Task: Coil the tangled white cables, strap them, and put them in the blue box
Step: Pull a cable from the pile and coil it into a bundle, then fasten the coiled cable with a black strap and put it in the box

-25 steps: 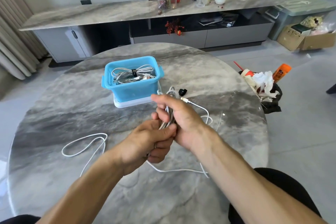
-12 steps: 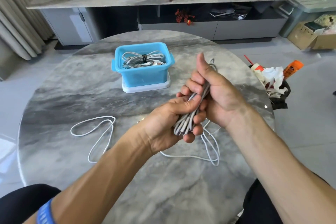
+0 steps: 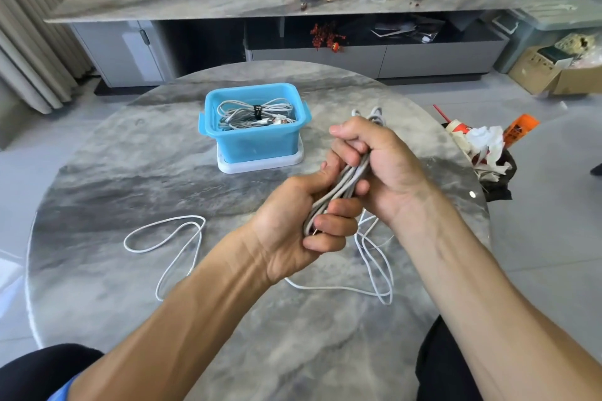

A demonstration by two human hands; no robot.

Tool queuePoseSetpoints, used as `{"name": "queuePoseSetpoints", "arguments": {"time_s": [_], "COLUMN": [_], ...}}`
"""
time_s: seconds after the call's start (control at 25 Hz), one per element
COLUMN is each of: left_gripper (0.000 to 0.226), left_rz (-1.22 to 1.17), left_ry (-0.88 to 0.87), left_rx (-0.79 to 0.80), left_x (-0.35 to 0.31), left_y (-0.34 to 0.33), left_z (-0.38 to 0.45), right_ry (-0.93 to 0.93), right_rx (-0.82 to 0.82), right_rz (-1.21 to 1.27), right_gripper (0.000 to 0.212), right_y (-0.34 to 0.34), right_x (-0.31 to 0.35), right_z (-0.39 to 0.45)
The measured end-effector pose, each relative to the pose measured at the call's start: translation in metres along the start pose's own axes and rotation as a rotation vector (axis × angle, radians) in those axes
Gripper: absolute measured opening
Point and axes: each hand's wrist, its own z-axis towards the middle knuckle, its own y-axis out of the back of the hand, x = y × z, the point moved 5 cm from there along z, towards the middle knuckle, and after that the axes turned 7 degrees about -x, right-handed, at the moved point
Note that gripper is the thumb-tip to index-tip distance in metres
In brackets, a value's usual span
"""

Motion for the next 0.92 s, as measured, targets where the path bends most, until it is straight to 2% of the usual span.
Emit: {"name": "queuePoseSetpoints", "arguments": {"time_s": [0.08,0.16,0.24,0.28,0.36,0.44,0.48,0.56,0.64,0.76,0.92], "left_gripper": [0.039,0.038,0.038,0.038,0.039,0.039,0.039,0.04,0.04,0.04,0.04], "left_rz": [0.137,0.229,0.195,0.15,0.08,0.068,0.073,0.086,0.101,0.129,0.152], "left_ry": [-0.076,-0.167,-0.217,-0.243,-0.305,-0.354,-0.364,-0.366,-0.363,-0.359,-0.354], "left_rx": [-0.109,-0.225,-0.35,-0.408,-0.516,-0.589,-0.613,-0.647,-0.658,-0.654,-0.651], "left_x": [-0.002,-0.009,-0.021,-0.029,-0.043,-0.051,-0.052,-0.05,-0.047,-0.042,-0.038], "left_y": [0.004,0.011,0.025,0.034,0.051,0.059,0.061,0.062,0.06,0.057,0.056], "left_z": [0.0,-0.001,-0.005,-0.007,-0.013,-0.015,-0.016,-0.015,-0.012,-0.01,-0.014], "right_ry": [-0.009,-0.038,-0.074,-0.058,0.04,-0.013,-0.099,-0.149,-0.033,0.13,0.13], "right_rx": [0.047,0.137,0.094,-0.014,-0.232,-0.216,-0.166,-0.128,-0.149,-0.205,-0.278], "right_rz": [-0.016,-0.043,-0.182,-0.343,-0.936,-1.526,-1.676,-1.792,-1.831,-1.843,-1.733], "right_gripper": [0.044,0.031,0.052,0.057,0.048,0.037,0.032,0.022,0.014,0.008,0.011], "right_y": [0.0,-0.001,0.01,0.022,0.044,0.056,0.062,0.07,0.072,0.078,0.095], "right_x": [0.0,0.004,0.006,0.005,-0.001,-0.021,-0.035,-0.058,-0.072,-0.088,-0.093], "right_z": [0.001,-0.001,0.002,0.005,0.009,0.012,0.011,0.008,0.004,-0.001,0.001]}}
